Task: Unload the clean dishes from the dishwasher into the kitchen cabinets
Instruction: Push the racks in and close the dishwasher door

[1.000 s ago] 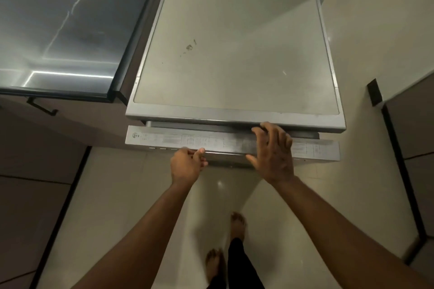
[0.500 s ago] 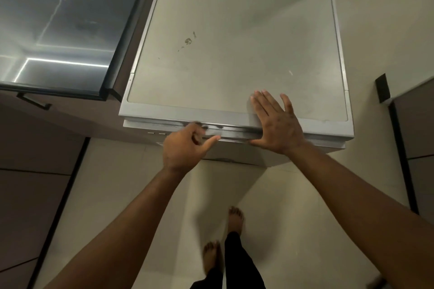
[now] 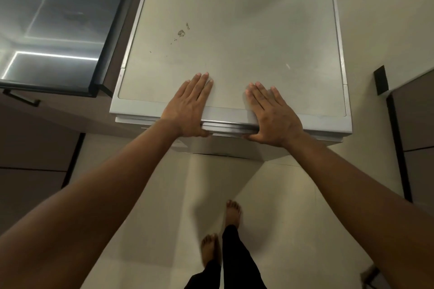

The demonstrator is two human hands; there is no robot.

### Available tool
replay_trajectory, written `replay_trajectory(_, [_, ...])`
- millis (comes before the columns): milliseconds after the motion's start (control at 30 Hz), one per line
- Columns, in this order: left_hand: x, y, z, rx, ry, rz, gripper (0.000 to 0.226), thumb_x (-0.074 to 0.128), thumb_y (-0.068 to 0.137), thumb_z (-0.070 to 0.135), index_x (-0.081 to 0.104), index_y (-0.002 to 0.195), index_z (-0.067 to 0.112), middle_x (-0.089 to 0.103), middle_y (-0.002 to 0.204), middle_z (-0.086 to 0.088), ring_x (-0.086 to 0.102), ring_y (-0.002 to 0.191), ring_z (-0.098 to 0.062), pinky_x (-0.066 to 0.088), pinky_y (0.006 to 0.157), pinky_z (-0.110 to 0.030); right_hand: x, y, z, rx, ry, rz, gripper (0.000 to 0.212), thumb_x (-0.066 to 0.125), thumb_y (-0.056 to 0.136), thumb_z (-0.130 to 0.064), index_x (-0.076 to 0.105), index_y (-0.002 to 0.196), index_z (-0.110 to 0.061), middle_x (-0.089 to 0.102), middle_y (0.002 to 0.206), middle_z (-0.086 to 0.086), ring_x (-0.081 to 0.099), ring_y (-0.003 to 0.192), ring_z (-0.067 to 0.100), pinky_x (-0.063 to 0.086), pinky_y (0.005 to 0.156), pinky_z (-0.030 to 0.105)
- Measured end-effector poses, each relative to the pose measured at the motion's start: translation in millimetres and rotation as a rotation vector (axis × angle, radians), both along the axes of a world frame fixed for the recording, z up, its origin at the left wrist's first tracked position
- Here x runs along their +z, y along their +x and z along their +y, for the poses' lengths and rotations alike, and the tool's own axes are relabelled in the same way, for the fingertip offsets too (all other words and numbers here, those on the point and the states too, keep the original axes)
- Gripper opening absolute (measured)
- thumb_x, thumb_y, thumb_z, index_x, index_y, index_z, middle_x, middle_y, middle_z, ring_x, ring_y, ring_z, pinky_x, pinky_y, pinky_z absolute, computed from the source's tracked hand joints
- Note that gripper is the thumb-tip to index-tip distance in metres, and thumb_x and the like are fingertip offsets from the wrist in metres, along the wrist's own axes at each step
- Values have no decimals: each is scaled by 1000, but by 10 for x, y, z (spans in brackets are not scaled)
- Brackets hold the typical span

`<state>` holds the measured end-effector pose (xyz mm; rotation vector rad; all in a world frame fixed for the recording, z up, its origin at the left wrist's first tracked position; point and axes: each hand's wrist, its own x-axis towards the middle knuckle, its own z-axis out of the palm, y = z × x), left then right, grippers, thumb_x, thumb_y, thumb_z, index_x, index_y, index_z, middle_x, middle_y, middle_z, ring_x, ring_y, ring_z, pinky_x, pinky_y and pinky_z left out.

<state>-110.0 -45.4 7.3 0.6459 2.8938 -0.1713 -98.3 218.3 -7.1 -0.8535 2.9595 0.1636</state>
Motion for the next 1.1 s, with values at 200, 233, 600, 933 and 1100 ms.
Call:
replay_trajectory(200, [-31, 8, -14, -19, 11, -11, 136, 61, 67, 80, -14, 154, 7, -15, 163, -11, -15, 150, -25, 0, 124, -42, -25, 16, -9, -2, 16, 7, 117, 59, 73, -71, 13, 155, -2, 13, 162, 17, 8, 151, 29, 14, 121, 50])
replay_trajectory(233, [-33, 8, -19, -21, 12, -9, 134, 59, 69, 80, -14, 154, 6, -14, 163, -11, -14, 150, -25, 1, 124, -42, -33, 15, -13, -2, 11, 8, 115, 59, 74, -70, 13, 155, -2, 13, 162, 17, 9, 151, 29, 14, 121, 50])
replay_trajectory(600, [-52, 3, -31, -34, -3, 15, 128, 49, 73, 83, -13, 154, 5, -14, 163, -12, -15, 150, -26, 0, 124, -43, -57, 5, 0, 7, 19, 43, 113, 58, 76, -69, 13, 154, 0, 13, 162, 19, 8, 151, 31, 15, 121, 50])
replay_trajectory(933, [-109, 24, -22, -33, -6, 49, 122, 51, 78, 78, -8, 154, 2, -10, 163, -15, -11, 151, -27, 3, 124, -43, -101, 11, 1, 7, 11, 61, 108, 60, 79, -64, 15, 154, 0, 15, 161, 20, 10, 151, 31, 14, 121, 51])
replay_trajectory(1100, [-123, 40, -26, -31, 14, 63, 120, 55, 80, 73, -7, 154, 2, -8, 164, -15, -9, 151, -27, 4, 124, -43, -101, 11, -17, 7, 9, 55, 108, 61, 80, -62, 14, 154, 0, 14, 162, 20, 9, 151, 31, 16, 121, 51])
